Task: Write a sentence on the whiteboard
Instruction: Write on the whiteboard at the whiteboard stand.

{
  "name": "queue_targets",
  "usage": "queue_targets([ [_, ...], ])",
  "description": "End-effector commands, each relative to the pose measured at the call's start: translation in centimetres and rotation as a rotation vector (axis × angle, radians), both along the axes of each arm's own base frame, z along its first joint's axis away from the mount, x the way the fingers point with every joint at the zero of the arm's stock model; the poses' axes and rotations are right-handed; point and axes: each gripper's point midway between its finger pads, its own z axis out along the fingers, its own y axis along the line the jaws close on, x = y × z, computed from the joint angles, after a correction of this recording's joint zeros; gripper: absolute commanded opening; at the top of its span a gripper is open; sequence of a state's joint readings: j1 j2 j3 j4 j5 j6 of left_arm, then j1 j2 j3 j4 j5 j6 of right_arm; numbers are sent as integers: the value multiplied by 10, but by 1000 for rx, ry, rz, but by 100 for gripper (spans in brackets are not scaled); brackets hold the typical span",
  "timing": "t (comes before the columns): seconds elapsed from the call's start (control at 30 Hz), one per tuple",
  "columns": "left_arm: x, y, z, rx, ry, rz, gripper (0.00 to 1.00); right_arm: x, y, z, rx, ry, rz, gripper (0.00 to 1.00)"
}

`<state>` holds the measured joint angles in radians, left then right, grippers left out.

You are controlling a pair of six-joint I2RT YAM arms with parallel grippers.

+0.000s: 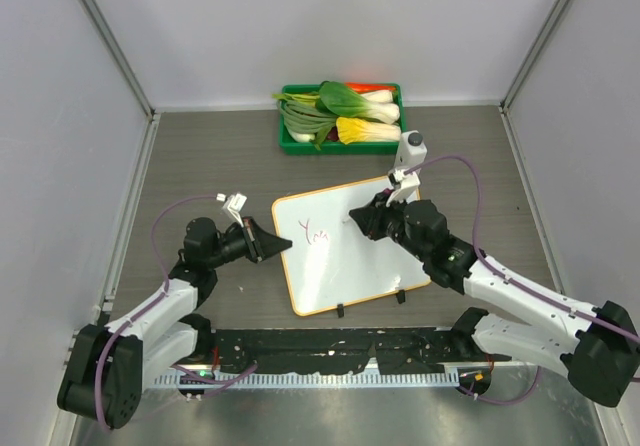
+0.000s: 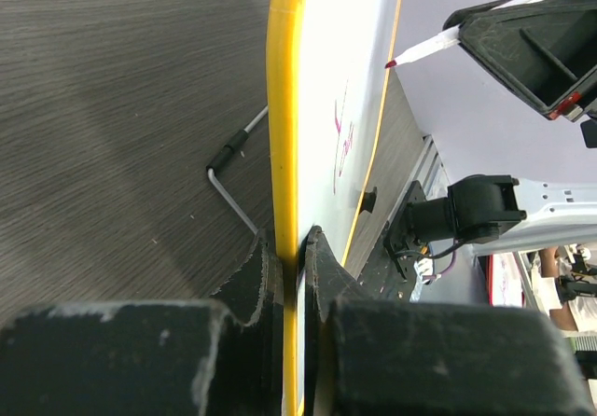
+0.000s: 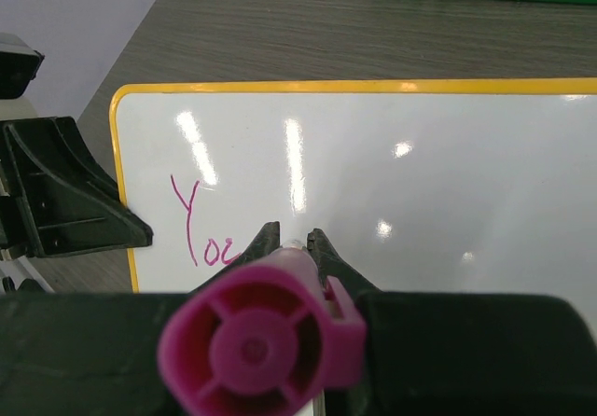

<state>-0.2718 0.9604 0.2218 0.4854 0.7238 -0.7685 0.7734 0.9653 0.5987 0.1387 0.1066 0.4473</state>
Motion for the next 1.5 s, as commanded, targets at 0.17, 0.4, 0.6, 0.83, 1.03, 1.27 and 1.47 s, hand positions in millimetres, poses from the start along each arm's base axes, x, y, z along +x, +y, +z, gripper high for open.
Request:
queue_targets([
  [0.17, 19, 18, -21, 123, -54, 94, 0, 6, 5, 4, 5, -35, -9, 1],
  [0.4, 19, 16, -20, 117, -50, 84, 0, 9, 9, -10, -24, -7, 1, 1],
  [0.6, 19, 16, -21, 115, -50, 79, 0, 5, 14, -10, -25, -3, 40, 1],
  [0.83, 20, 15, -20, 114, -54, 78, 0, -3, 10, -19, -60, 22, 58, 1],
  [1.03, 19, 15, -20, 111, -54, 72, 0, -10, 7, -28, -77, 36, 65, 1],
  [1.27, 20, 15, -20, 112, -49, 72, 0, -7, -1, -24, -82, 20, 28, 1],
  [1.47, 20, 14, -21, 112, -45, 71, 0, -5, -4, -10, -59, -15, 6, 1],
])
